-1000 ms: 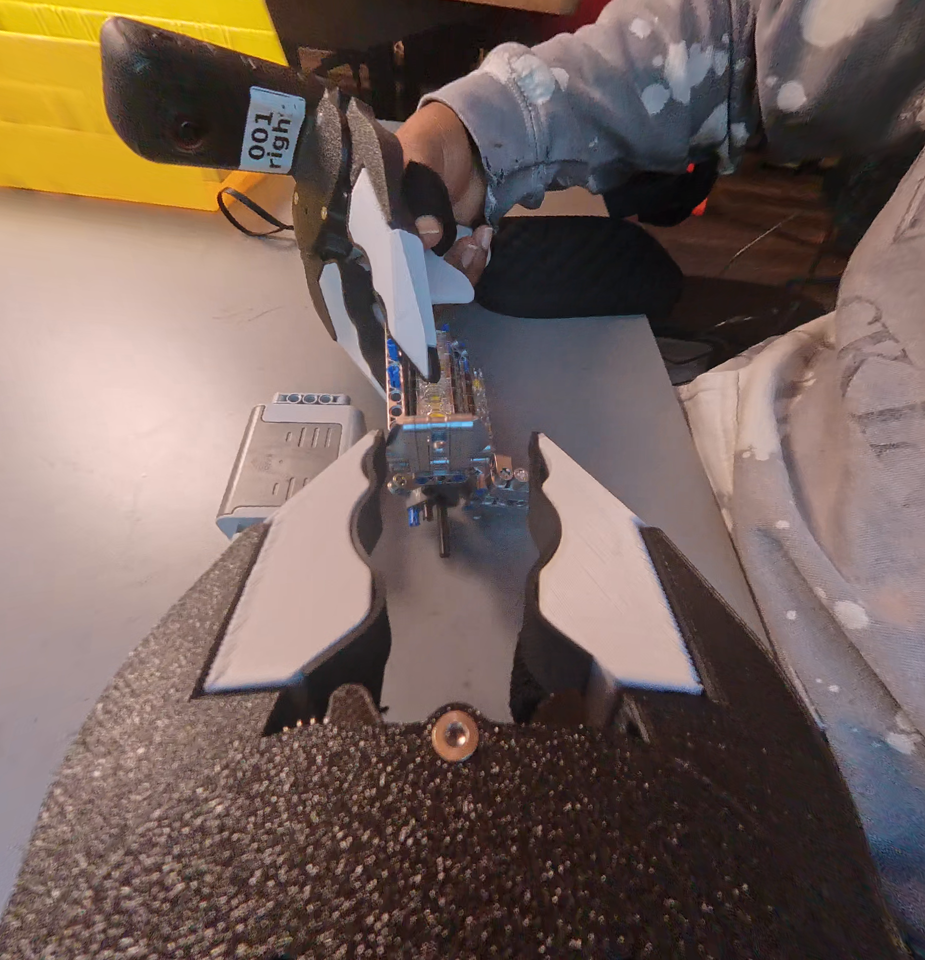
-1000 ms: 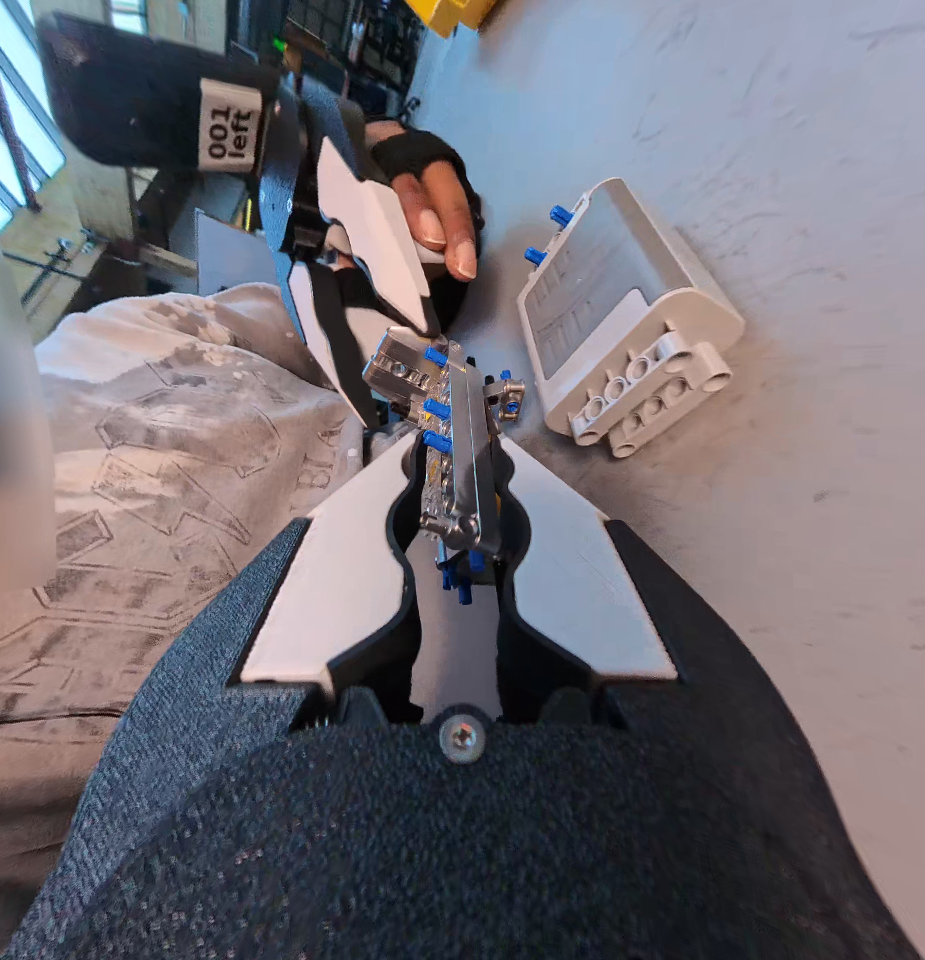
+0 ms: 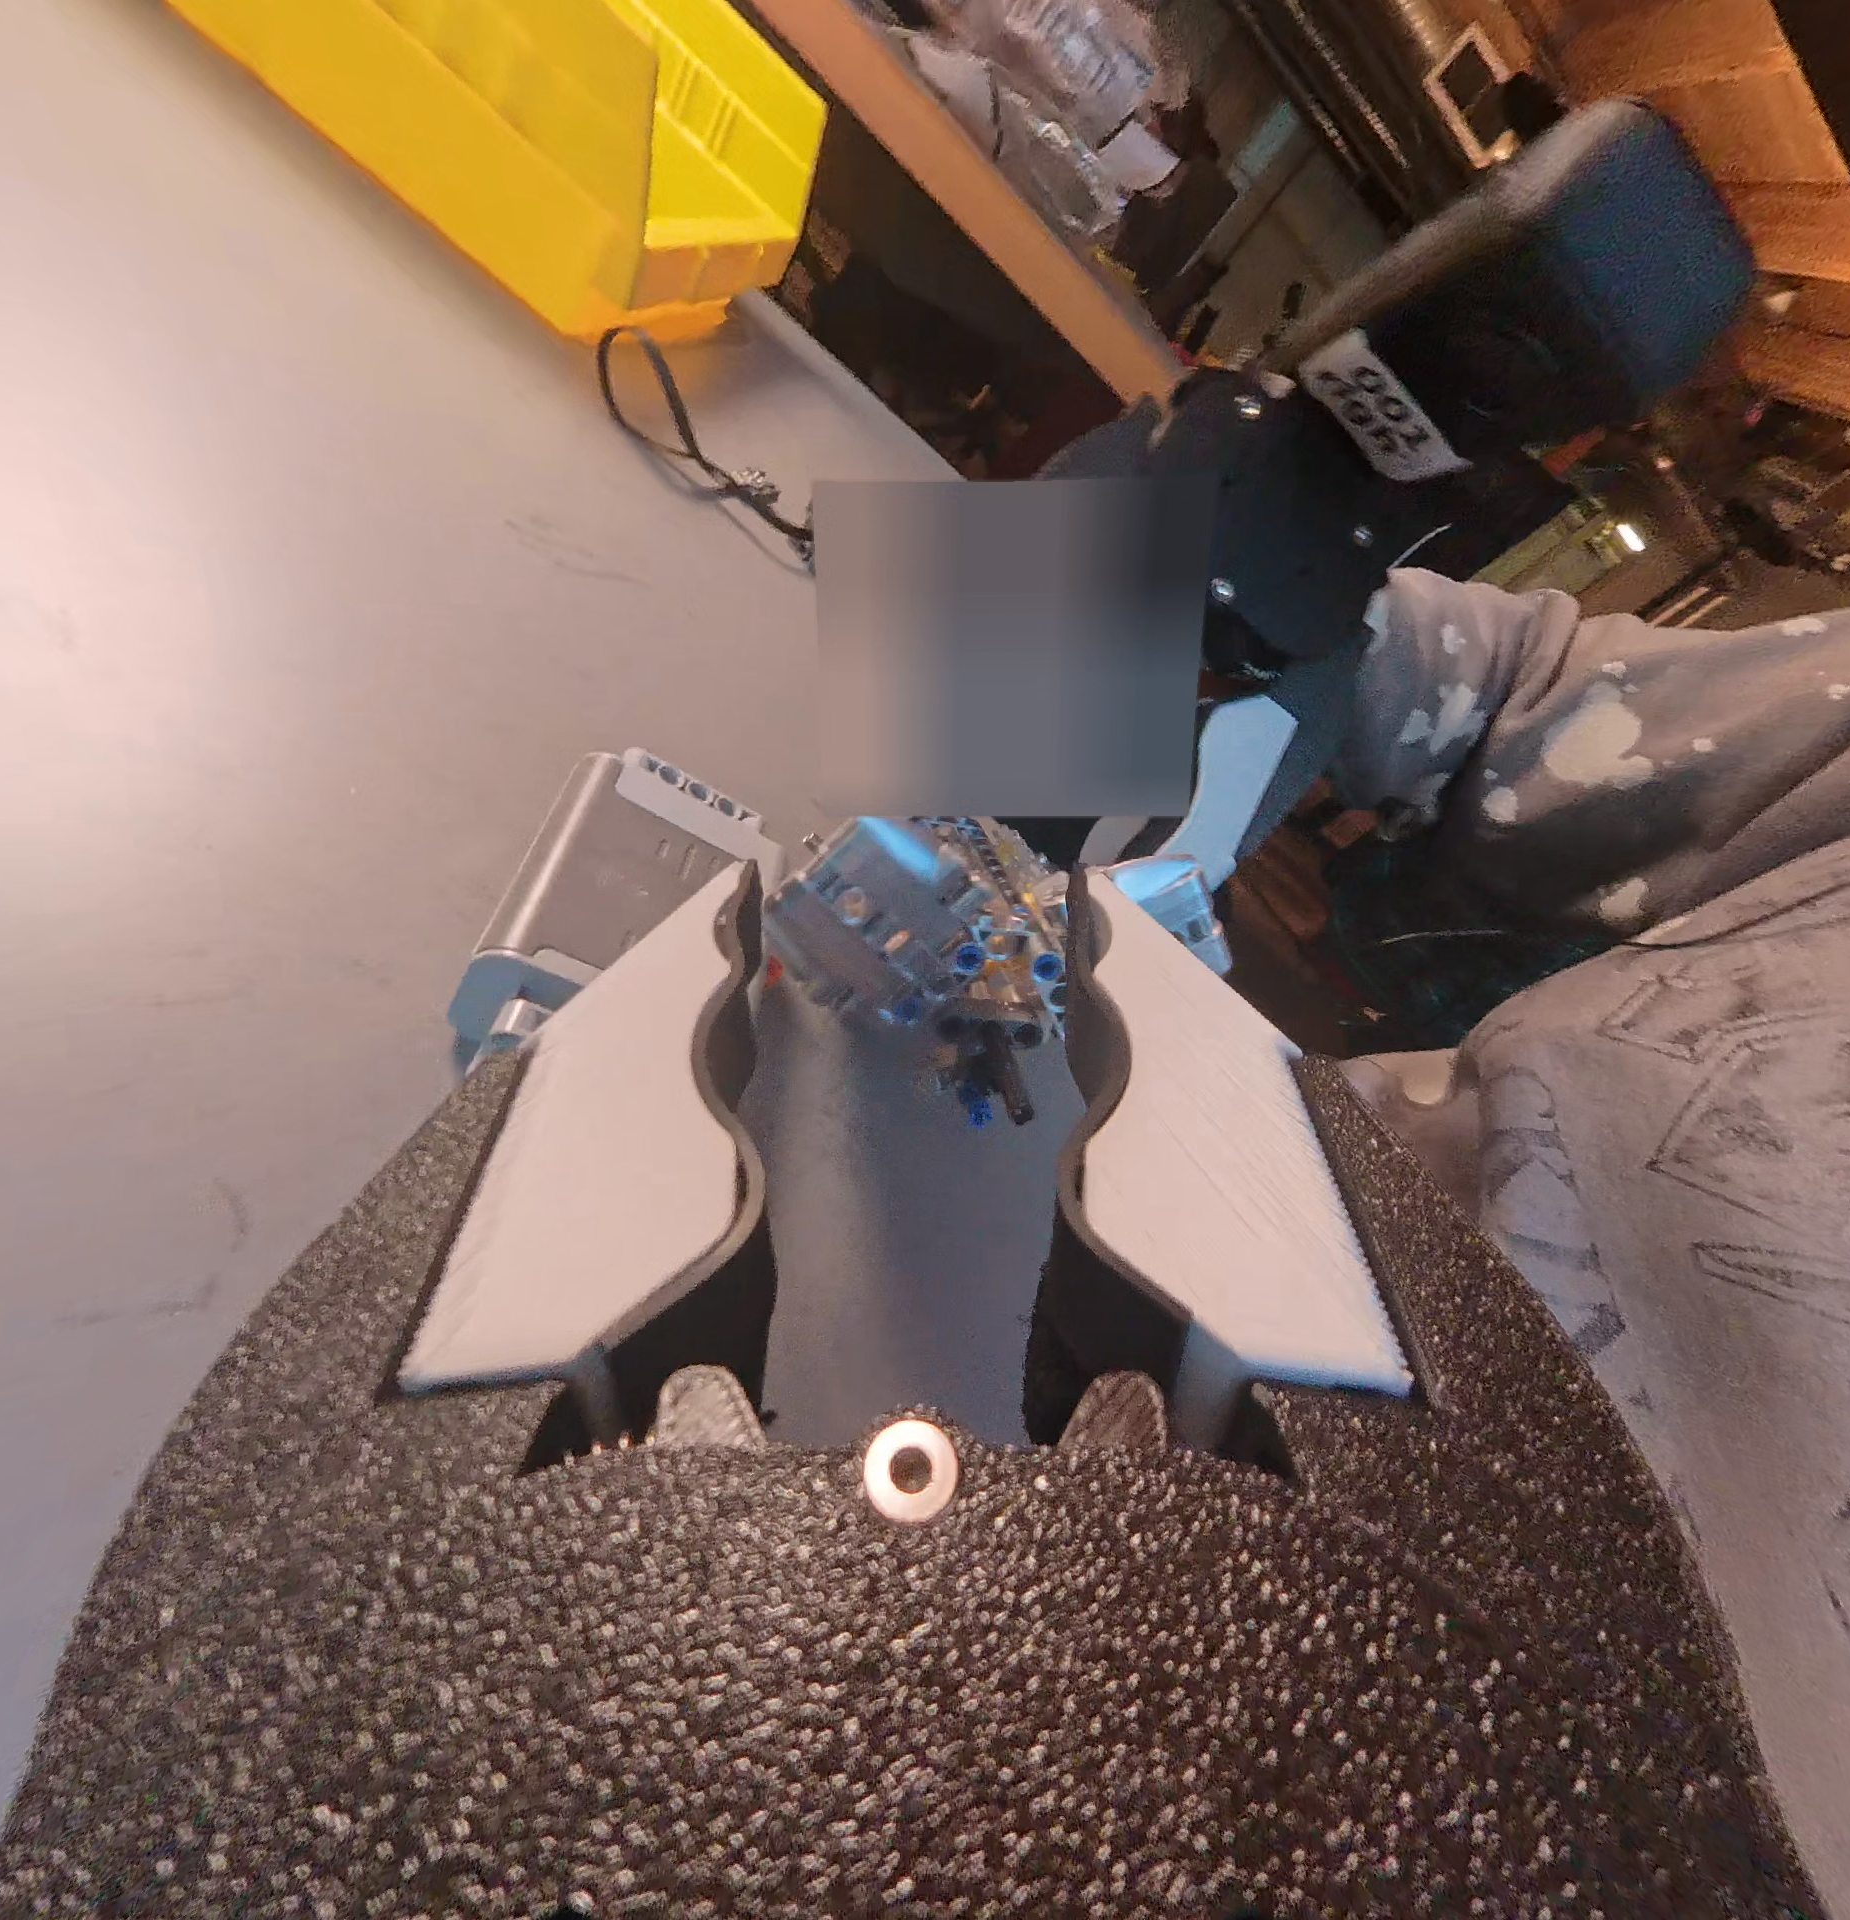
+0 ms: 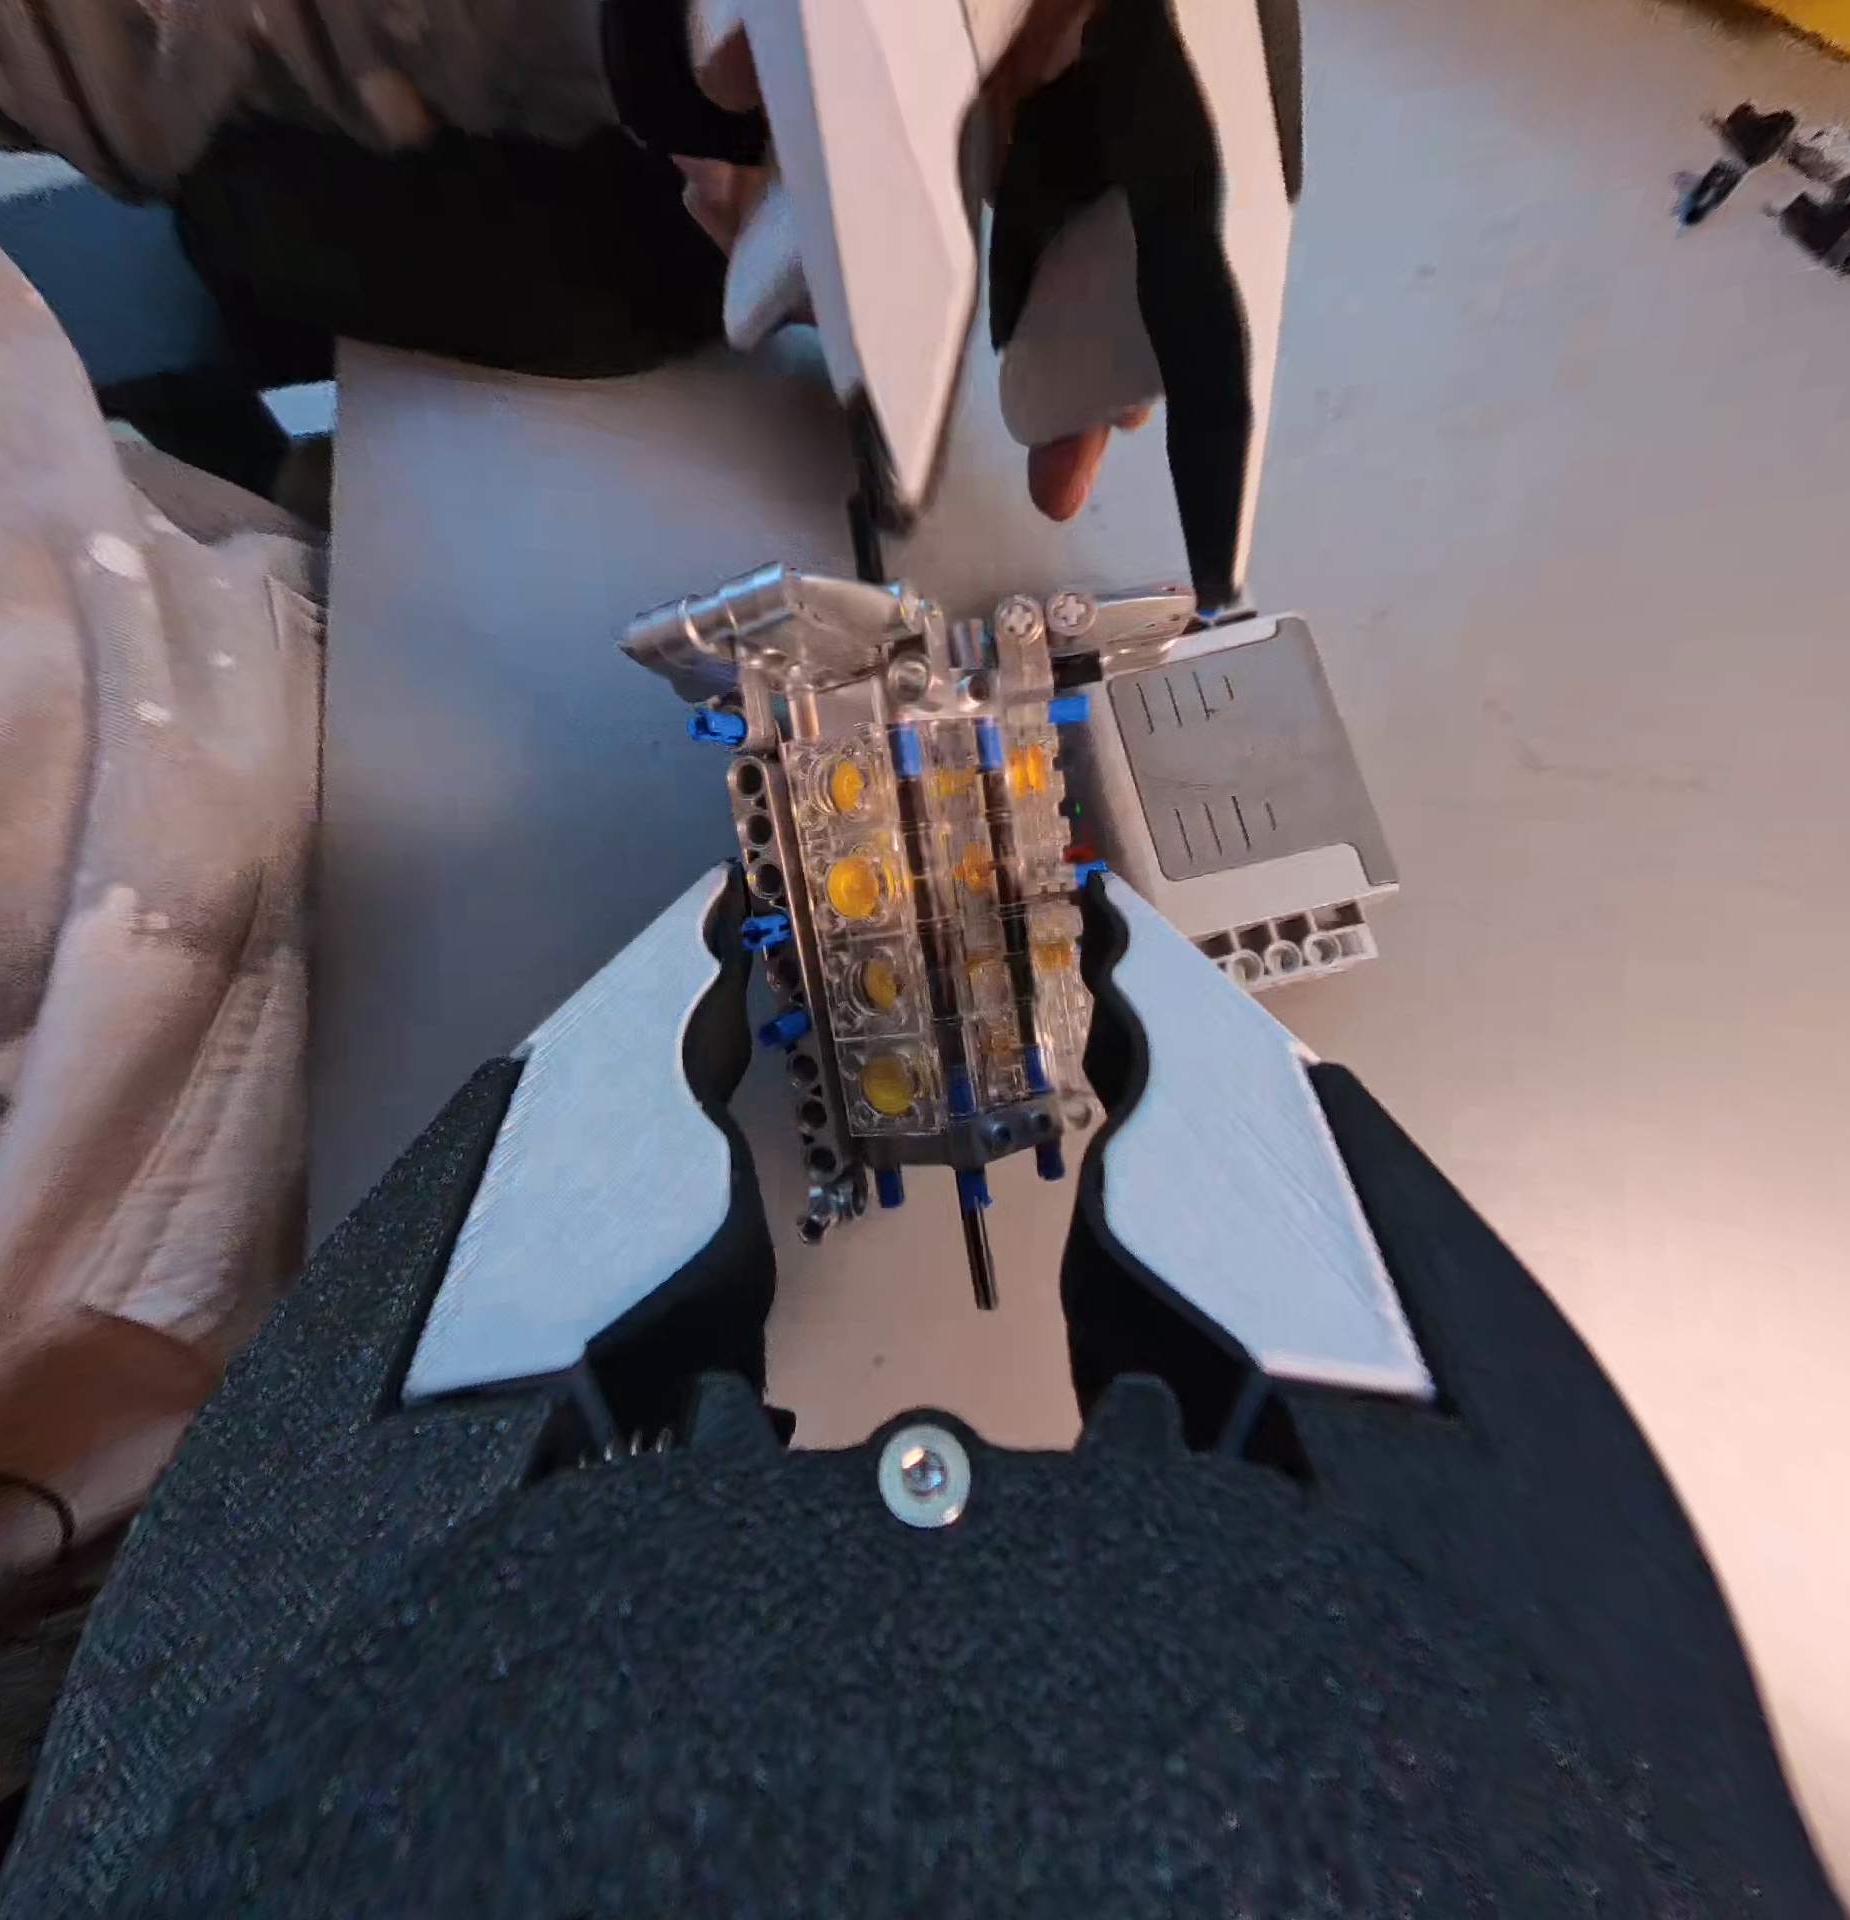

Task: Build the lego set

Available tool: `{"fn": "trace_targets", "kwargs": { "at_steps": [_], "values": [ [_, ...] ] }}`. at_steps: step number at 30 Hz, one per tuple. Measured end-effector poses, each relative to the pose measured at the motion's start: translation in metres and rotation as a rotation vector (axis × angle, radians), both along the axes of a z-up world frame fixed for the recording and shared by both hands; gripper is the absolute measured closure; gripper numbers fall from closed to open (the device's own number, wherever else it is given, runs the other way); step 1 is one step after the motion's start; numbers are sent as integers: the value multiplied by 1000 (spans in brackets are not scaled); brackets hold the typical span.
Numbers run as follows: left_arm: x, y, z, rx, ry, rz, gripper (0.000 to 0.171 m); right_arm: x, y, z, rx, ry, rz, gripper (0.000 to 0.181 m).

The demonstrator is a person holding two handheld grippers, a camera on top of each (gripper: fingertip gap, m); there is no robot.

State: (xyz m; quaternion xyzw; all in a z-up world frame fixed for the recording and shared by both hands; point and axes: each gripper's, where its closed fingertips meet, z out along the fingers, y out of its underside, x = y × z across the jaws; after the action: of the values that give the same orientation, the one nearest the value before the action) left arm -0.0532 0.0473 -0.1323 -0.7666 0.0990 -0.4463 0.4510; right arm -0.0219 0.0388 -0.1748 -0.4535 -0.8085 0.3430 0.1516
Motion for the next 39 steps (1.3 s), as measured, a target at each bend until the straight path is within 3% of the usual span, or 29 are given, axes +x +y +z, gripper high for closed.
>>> {"fn": "trace_targets", "kwargs": {
  "at_steps": [3,9,13,16,21,25,28,36,39],
  "values": [
    [-10,-6,10,49,-14,-3,116,-1,4,-1,-71,-38,3,119],
    [-31,-15,2,118,185,28,122,-4,4,5,-118,-3,-11,118],
    [-16,-27,-9,128,268,-90,128,-10,9,24,-87,99,-35,118],
    [-10,-23,-3,192,267,-82,141,-19,16,42,-91,163,-69,118],
    [-26,-3,13,320,346,59,159,-43,36,52,157,301,-85,118],
    [-45,1,-4,346,557,122,167,-58,38,33,436,375,-47,118],
    [-47,-1,-20,314,646,96,171,-63,34,7,495,355,-32,117],
    [-56,-3,-25,318,732,99,171,-50,36,11,271,286,-55,101],
    [-59,-6,-22,329,707,94,171,-44,44,16,276,262,-51,103]
  ]
}}
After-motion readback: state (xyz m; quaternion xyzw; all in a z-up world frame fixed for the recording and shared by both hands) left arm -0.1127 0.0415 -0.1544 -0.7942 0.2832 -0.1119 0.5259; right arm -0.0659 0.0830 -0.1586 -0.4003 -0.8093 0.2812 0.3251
